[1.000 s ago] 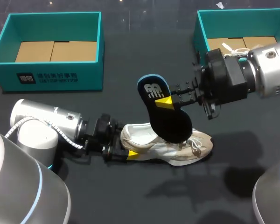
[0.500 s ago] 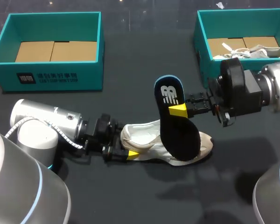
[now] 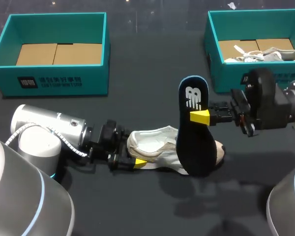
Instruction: Take the shoe out of the shoebox, open the shoe tongue, remove and reinsert the insole, then place the shoe into the shoebox
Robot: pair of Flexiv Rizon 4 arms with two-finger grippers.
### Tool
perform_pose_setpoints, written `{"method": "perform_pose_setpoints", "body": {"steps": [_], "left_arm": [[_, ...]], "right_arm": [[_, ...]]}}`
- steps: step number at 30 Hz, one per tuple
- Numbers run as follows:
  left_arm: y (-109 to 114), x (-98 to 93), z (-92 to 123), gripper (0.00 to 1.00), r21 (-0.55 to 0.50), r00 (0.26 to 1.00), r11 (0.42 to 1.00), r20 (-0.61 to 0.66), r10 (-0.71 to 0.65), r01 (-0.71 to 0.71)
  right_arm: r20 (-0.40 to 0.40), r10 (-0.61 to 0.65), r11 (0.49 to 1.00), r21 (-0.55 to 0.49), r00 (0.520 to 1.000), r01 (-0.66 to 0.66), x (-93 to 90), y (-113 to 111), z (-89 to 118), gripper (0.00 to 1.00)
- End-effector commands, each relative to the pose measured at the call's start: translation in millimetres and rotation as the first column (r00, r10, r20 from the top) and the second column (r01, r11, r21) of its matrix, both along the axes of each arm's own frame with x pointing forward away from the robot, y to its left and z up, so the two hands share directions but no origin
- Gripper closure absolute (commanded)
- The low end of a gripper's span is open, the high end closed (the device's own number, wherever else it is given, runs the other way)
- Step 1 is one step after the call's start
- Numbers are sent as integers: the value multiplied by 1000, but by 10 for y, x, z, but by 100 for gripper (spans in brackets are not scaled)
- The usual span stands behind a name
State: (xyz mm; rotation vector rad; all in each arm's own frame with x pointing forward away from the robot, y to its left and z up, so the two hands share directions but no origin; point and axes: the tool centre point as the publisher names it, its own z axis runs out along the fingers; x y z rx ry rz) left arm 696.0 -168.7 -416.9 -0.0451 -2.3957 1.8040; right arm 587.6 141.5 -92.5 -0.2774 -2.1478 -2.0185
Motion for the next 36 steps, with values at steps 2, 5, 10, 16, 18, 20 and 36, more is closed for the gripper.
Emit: {"method": "perform_pose_setpoints", "body": {"steps": [2, 5, 10, 16, 18, 20, 36], "left_arm": [[32, -5, -40, 100, 1, 1000, 1000, 1, 0, 0], [32, -5, -40, 100, 1, 1000, 1000, 1, 0, 0], [32, -5, -40, 100, 1, 1000, 1000, 1, 0, 0], [32, -5, -40, 100, 1, 1000, 1000, 1, 0, 0], [32, -5, -40, 100, 1, 1000, 1000, 1, 0, 0], [32, -5, -40, 100, 1, 1000, 1000, 1, 0, 0], [32, -5, -40, 100, 1, 1000, 1000, 1, 0, 0]], "right_arm": [[-31, -23, 998, 65, 999, 25, -92, -115, 26, 100], [-31, -23, 998, 65, 999, 25, -92, -115, 26, 100], [-31, -23, 998, 65, 999, 25, -92, -115, 26, 100], [-58, -25, 993, 111, 998, 32, -78, -113, 49, 100], [-82, -34, 992, 117, 996, 43, -74, -133, 67, 100], [-111, -39, 989, 135, 993, 54, -75, -147, 95, 100], [-167, -32, 989, 139, 985, 55, -119, -200, 195, 100]]}}
